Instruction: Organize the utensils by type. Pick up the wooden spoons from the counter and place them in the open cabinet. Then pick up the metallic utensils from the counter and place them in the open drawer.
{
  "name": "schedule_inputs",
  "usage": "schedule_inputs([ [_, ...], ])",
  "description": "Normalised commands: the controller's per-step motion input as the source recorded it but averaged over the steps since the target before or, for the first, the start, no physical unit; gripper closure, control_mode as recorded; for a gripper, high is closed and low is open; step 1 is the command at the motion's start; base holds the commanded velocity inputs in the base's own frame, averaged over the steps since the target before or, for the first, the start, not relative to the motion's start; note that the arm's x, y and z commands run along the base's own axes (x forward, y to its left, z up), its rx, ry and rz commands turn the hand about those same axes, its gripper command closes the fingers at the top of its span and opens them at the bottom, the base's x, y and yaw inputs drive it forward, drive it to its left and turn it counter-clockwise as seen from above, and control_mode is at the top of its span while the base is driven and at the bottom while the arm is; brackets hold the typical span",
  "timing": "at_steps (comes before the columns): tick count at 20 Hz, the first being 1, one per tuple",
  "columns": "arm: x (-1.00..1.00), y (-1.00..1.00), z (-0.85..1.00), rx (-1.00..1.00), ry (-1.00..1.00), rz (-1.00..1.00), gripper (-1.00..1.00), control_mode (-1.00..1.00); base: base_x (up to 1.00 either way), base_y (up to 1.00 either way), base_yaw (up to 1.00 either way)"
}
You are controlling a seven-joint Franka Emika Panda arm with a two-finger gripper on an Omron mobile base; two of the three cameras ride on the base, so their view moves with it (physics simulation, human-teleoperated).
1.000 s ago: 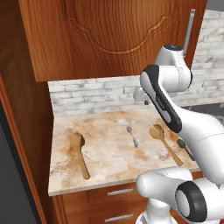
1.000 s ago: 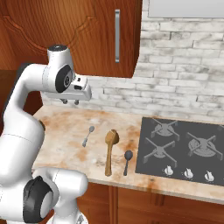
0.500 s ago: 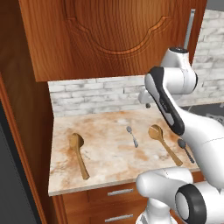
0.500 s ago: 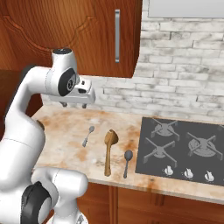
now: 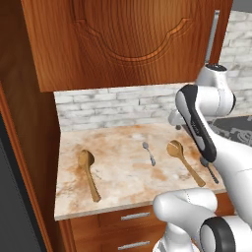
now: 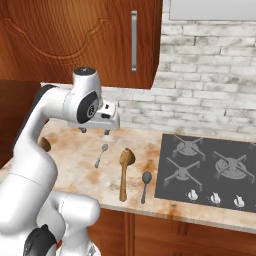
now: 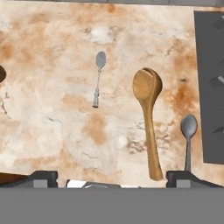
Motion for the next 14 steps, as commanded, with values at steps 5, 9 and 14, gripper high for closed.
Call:
schedule_inputs([
  [5, -0.07, -0.28, -0.38, 0.00, 0.00, 0.00, -1.00, -1.00, 0.00, 0.00, 0.00],
  [9, -0.01, -0.23, -0.39, 0.00, 0.00, 0.00, -1.00, -1.00, 0.00, 0.00, 0.00],
  [14, 0.00, -0.16, -0.45, 0.00, -0.01, 0.00, -1.00, -1.00, 0.00, 0.00, 0.00],
])
